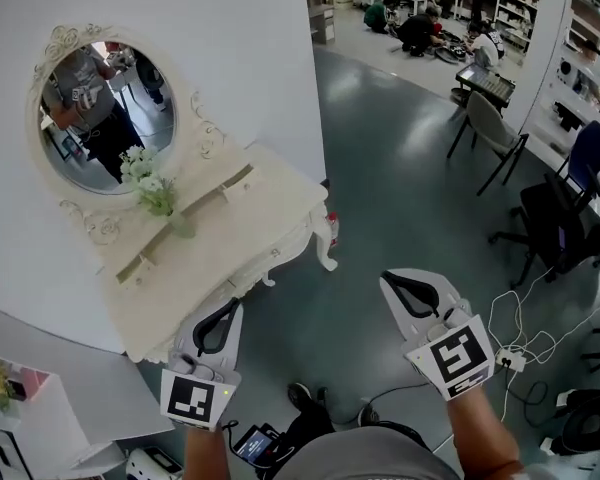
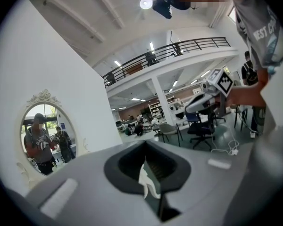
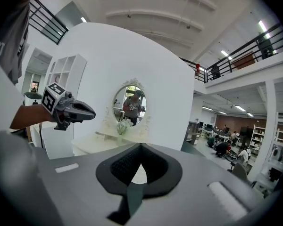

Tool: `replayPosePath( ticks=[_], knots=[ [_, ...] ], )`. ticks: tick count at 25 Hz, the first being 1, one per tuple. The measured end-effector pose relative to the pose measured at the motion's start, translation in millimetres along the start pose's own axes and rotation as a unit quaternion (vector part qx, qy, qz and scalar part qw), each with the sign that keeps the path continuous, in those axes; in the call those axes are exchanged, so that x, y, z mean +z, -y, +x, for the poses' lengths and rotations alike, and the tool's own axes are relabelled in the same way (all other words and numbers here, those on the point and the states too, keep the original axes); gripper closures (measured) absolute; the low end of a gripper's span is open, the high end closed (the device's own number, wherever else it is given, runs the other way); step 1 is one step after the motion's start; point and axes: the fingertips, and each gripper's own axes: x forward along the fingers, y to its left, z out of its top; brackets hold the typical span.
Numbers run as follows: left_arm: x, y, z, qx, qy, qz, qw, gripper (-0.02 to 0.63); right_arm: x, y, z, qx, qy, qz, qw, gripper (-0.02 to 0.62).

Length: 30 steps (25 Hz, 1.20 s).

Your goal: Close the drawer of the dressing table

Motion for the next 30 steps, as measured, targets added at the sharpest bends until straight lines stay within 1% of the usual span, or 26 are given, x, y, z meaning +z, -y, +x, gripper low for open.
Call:
replayPosePath(
  ticks=[7,12,16,23,26,30],
  knots=[
    [-10.8,-41.2,18.6,-0.033,0.008,0.003,0.9994,0.603,13.3,-3.9,31.6,-0.032,-0.011,0.008,0.999,0.595],
    [-17.6,-75.1,19.2,-0.047,0.023,0.002,0.9986,0.603,29.7,-16.9,53.6,-0.053,-0.016,0.004,0.998,0.595],
    [-21.5,-100.4,13.6,-0.052,0.036,0.001,0.998,0.603,47.7,-31.9,70.5,-0.061,-0.018,-0.004,0.998,0.595],
    [-32.0,-133.5,0.6,-0.037,0.05,-0.009,0.998,0.603,69.5,-54.1,99.4,-0.048,-0.016,-0.026,0.998,0.595],
    [-36.9,-147.8,-2.5,-0.025,0.048,-0.011,0.9985,0.603,74.9,-56.4,117.8,-0.037,-0.013,-0.03,0.999,0.595],
    [-47.2,-171.1,-6.3,0.001,0.037,-0.015,0.9992,0.603,82.2,-60.9,152.6,-0.01,-0.004,-0.032,0.999,0.595]
  ],
)
